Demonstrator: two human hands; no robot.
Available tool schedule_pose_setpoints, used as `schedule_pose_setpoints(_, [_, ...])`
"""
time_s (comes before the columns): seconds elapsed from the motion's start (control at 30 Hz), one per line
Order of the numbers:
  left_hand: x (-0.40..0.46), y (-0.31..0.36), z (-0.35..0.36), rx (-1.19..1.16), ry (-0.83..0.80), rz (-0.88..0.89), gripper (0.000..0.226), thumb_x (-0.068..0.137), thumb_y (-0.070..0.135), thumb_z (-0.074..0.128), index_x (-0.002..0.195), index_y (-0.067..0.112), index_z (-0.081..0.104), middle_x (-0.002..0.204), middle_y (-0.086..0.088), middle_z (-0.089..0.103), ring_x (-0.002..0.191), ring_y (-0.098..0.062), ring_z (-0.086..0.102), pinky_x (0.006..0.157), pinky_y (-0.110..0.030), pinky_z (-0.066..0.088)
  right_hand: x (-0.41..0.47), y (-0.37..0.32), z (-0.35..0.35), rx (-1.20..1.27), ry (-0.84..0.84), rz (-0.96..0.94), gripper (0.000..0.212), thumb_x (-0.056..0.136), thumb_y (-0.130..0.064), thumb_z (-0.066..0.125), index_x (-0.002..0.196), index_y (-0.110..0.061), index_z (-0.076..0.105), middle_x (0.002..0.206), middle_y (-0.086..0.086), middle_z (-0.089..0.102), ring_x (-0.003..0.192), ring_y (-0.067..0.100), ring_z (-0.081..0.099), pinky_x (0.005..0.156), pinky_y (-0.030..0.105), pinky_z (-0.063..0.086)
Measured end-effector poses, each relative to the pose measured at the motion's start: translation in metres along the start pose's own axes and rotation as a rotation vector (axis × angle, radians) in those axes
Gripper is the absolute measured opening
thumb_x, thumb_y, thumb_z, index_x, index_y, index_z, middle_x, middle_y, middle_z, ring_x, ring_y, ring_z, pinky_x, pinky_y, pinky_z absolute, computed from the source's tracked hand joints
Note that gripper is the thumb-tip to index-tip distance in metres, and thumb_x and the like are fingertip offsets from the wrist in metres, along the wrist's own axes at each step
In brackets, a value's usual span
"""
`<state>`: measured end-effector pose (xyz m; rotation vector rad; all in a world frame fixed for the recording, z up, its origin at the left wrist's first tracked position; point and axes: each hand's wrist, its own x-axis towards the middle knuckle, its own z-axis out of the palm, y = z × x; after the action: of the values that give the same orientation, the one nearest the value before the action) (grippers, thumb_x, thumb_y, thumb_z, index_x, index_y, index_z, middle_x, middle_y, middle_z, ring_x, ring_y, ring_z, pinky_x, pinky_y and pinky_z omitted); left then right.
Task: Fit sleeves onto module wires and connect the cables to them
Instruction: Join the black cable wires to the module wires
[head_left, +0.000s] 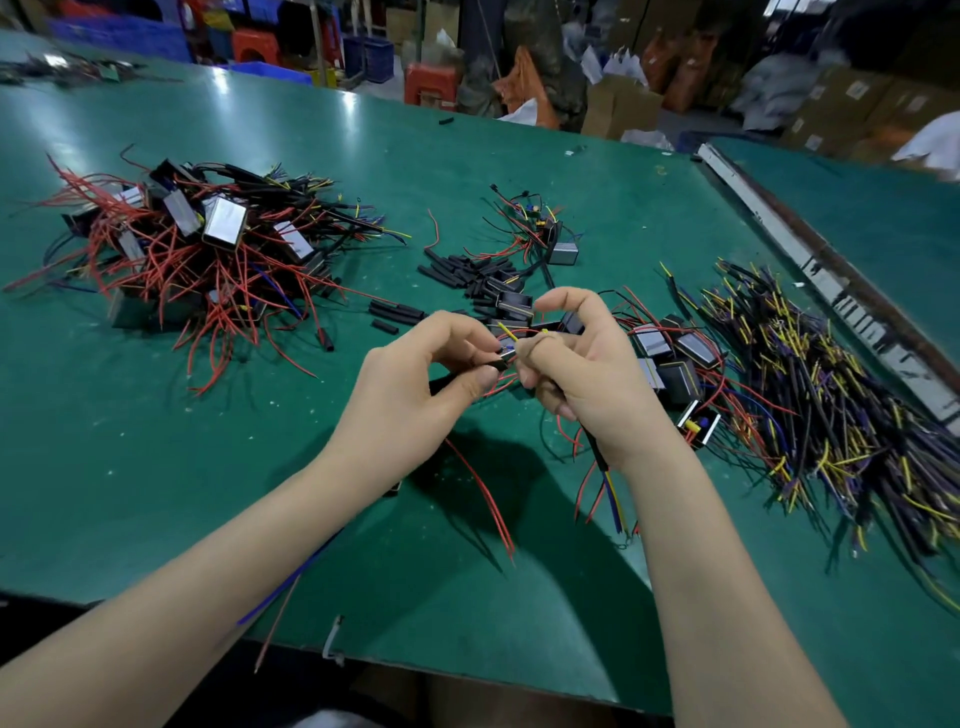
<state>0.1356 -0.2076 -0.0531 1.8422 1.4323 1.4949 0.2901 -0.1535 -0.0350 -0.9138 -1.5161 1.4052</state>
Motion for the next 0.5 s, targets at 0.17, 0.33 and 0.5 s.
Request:
schedule_pose_setpoints(0.17, [0.0023,0.0027,-0.001,-0.087,0.026,-0.049,0.033,0.078,0.003,0.074,0.088,0.03,0.057,0.081,0.016,0.067,0.077,0.005,0.062,0.068,-0.004,0.038,0.0001,-0.0011,0.0018,0.041,0.0,-0.057,0.037,0.086,0.015,0.04,0.1,-0.019,0.04,0.052,0.0,0.06,0.032,0.008,0.032,0.034,0.014,0.026])
schedule_pose_setpoints(0.33, [0.0023,0.0038,-0.0013,-0.102,0.037,-0.07,0.033,0.076,0.001,0.075,0.086,0.027,0.057,0.082,0.013,0.068,0.074,0.006,0.061,0.063,-0.002,0.035,0.0,0.0006,0.0031,0.045,-0.024,-0.106,0.04,0.087,0.017,0.044,0.103,-0.02,0.04,0.056,-0.002,0.061,0.047,0.019,0.036,0.037,0.018,0.029])
schedule_pose_setpoints(0.5, [0.0019,0.006,-0.001,-0.067,0.047,-0.092,0.032,0.074,0.003,0.076,0.084,0.028,0.058,0.08,0.014,0.069,0.075,0.009,0.062,0.063,0.001,0.033,-0.0006,0.0012,0.0003,0.027,-0.055,-0.116,0.045,0.084,0.017,0.043,0.104,-0.023,0.041,0.058,-0.002,0.062,0.053,0.022,0.039,0.038,0.017,0.03])
